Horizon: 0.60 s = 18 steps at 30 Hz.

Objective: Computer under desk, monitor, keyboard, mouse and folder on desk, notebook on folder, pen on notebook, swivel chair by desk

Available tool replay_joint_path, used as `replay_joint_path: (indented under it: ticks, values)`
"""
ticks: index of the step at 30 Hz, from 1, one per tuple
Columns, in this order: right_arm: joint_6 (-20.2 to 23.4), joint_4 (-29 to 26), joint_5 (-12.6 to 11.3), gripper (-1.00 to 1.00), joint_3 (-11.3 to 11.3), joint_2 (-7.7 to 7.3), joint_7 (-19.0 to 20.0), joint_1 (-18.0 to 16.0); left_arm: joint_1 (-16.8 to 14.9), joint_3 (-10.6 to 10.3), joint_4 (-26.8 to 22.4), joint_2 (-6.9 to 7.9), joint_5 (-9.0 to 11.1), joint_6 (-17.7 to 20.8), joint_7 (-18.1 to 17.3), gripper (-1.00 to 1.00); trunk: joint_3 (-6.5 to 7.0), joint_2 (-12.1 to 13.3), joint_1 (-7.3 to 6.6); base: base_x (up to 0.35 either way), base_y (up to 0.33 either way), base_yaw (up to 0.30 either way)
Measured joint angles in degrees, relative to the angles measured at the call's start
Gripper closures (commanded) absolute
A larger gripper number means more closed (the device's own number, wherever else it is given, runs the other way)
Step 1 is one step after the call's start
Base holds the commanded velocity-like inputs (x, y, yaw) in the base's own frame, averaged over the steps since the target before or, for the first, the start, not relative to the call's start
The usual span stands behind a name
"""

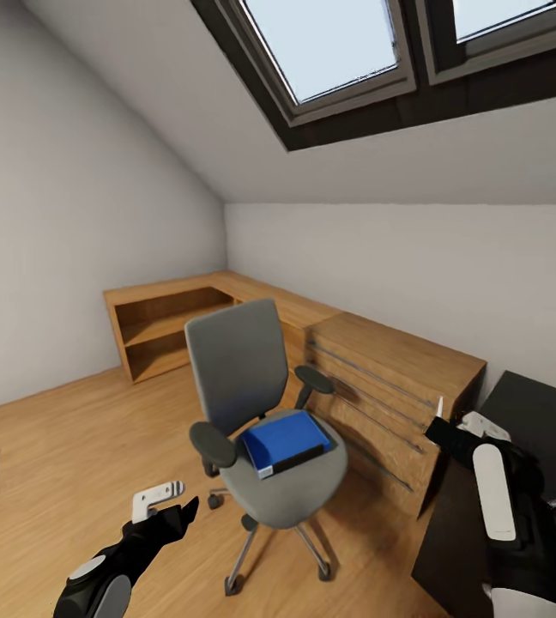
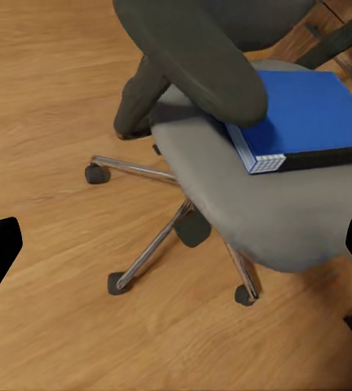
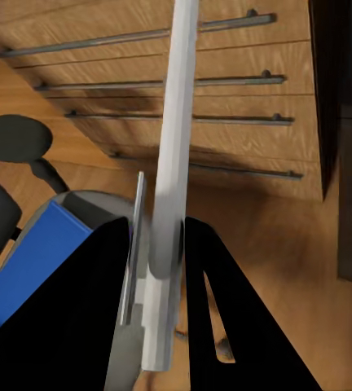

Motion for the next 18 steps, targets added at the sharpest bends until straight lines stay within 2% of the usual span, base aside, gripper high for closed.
replay_joint_path:
  ticks: [3, 7, 10, 14, 16, 17, 18]
  values:
    - [-0.1, 0.1, 0.1, 1.0, -0.3, 0.01, 0.0, 0.0, 0.0, -0.1, 0.9, 0.04, 0.1, -0.1, 0.1, -1.0, 0.16, 0.0, 0.0, 0.0, -0.108, -0.219]
    - [-0.1, 0.2, 0.1, 1.0, -0.3, 0.01, -0.1, 0.0, 0.0, -0.2, 1.6, 0.06, 0.0, -0.2, 0.3, -1.0, 0.34, 0.0, 0.0, 0.0, -0.255, -0.227]
    - [-0.1, 0.2, 0.1, 1.0, -0.4, -0.07, -0.1, 0.0, 0.0, -0.2, 1.7, 0.06, 0.0, -0.2, 0.2, -1.0, 0.47, 0.0, 0.0, 0.0, -0.032, -0.241]
    - [0.0, 0.5, 1.2, 1.0, -0.4, -0.38, -1.0, 0.0, 0.0, -0.2, 1.7, 0.06, 0.0, -0.1, 0.2, -1.0, 0.49, 0.0, 0.0, 0.0, -0.002, -0.255]
    - [-0.2, 1.0, 2.1, 1.0, -0.5, -1.56, -3.0, -0.1, 0.0, -0.2, 1.7, 0.06, 0.0, -0.1, 0.2, -1.0, 0.49, 0.0, 0.0, 0.0, 0.0, -0.256]
    - [-0.5, 3.0, 2.6, 1.0, -0.5, -3.94, -3.8, -0.1, 0.0, -0.2, 1.7, 0.06, 0.1, -0.1, 0.2, -1.0, 0.49, 0.0, 0.0, 0.0, 0.0, -0.257]
    - [-0.8, 4.3, 2.3, 1.0, -0.5, -5.31, -3.9, -0.2, 0.0, -0.2, 1.8, 0.06, 0.1, -0.1, 0.2, -1.0, 0.49, 0.0, 0.0, 0.0, 0.0, -0.257]
